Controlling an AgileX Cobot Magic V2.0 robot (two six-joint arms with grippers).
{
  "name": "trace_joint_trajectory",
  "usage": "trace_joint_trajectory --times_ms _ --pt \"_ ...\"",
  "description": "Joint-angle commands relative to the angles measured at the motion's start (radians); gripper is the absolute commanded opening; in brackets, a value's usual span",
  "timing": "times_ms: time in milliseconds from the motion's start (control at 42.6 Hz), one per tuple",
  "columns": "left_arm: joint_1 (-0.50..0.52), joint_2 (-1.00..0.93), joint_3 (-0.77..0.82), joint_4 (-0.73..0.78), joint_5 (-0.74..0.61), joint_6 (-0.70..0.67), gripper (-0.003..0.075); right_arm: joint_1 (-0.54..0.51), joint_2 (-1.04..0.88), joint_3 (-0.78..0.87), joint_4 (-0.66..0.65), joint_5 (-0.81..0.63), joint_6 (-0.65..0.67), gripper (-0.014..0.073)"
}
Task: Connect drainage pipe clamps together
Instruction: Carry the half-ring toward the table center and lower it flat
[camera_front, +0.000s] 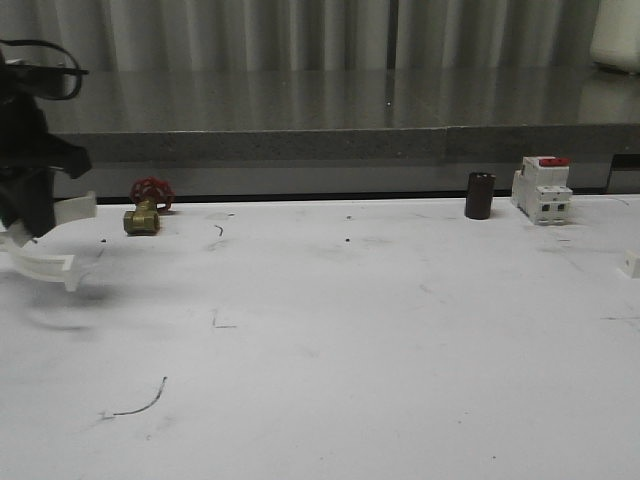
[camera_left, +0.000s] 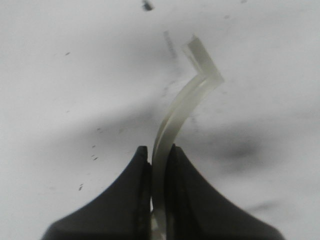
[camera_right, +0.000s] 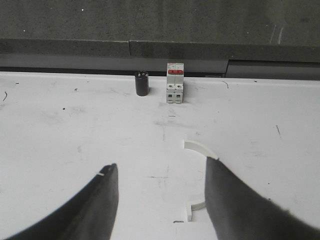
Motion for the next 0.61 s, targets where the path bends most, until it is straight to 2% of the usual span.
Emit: trace_joint_trajectory --times_ms 0,329,587 --pt "-0.061 -0.064 -0.080 -0.008 0.048 0.008 -0.0020 -0.001 0.014 -0.032 -0.008 -0.063 -0.006 0.0425" --pt "-0.244 -0.050 -0.230 -0.032 0.123 0.006 -0.0020 -0.001 0.014 -0.032 -0.008 -0.063 -0.006 0.0425" --pt "-0.319 -0.009 -0.260 -0.066 0.126 -0.056 -0.0020 -0.001 0.014 -0.032 -0.008 -0.063 -0.006 0.0425"
